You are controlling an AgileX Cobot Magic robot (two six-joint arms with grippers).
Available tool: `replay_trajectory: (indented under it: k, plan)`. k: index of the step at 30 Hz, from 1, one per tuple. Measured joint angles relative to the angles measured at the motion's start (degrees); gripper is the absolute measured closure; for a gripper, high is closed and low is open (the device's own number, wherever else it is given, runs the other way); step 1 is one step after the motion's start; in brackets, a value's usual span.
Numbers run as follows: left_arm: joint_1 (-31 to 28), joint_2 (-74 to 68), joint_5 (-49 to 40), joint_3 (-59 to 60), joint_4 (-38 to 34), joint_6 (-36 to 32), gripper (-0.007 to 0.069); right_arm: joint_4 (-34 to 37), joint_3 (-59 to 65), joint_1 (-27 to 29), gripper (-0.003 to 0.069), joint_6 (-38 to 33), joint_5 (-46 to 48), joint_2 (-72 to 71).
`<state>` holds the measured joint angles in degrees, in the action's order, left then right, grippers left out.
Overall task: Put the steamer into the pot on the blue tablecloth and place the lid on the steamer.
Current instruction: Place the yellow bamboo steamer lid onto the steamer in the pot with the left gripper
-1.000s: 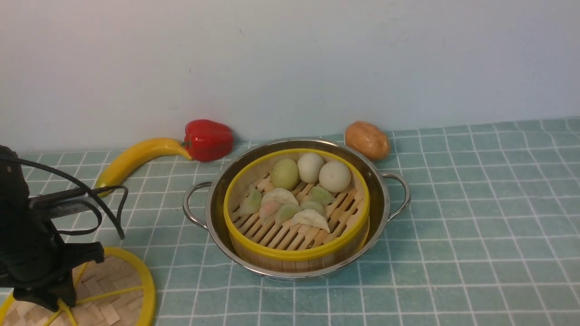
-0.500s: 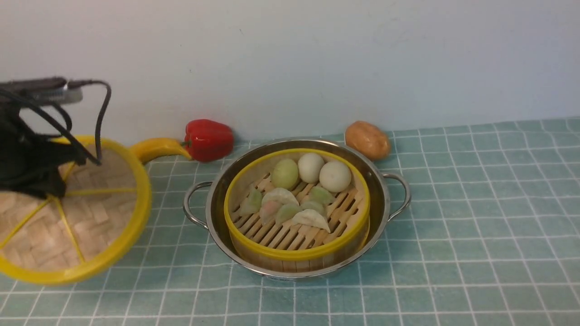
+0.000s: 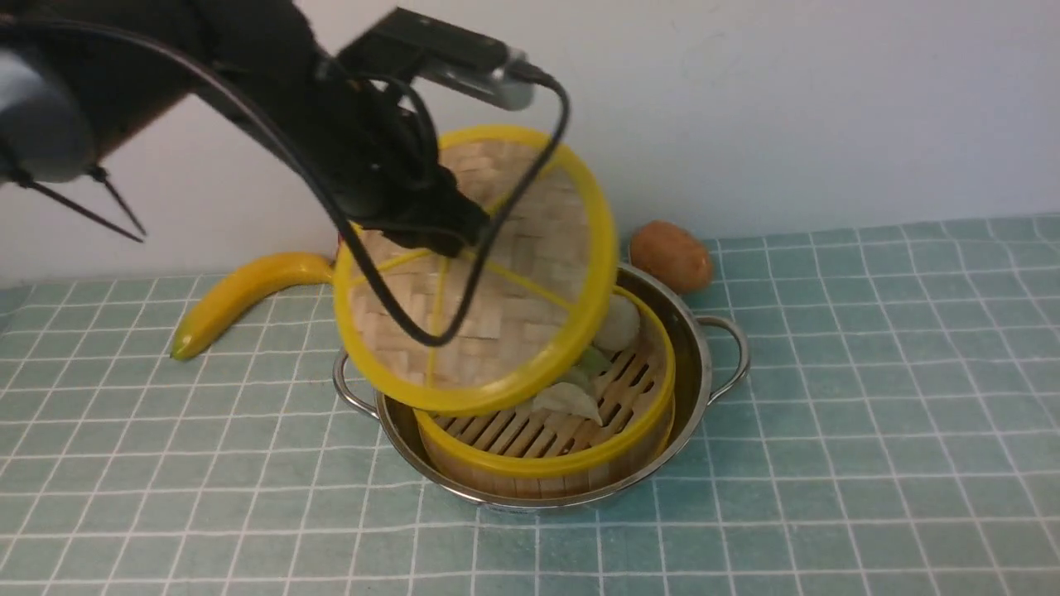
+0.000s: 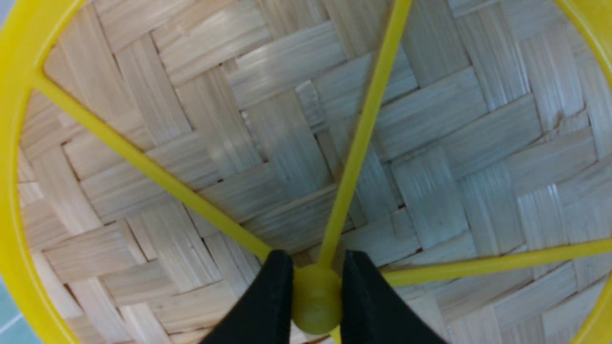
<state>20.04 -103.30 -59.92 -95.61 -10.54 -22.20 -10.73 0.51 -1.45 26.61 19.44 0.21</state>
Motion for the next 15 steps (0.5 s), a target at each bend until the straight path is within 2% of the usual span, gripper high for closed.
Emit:
replay_trajectory:
  k: [6,15]
  plan:
    - [3.6,-4.1,0.4,-0.2,0.5,-0.9,0.051,0.0,0.0,0.0,0.0419,0.0,0.0,0.0]
    - [3.8,-5.5,1.6,-0.3,1.0,-1.0,0.051,0.0,0.0,0.0,0.0419,0.0,0.0,0.0]
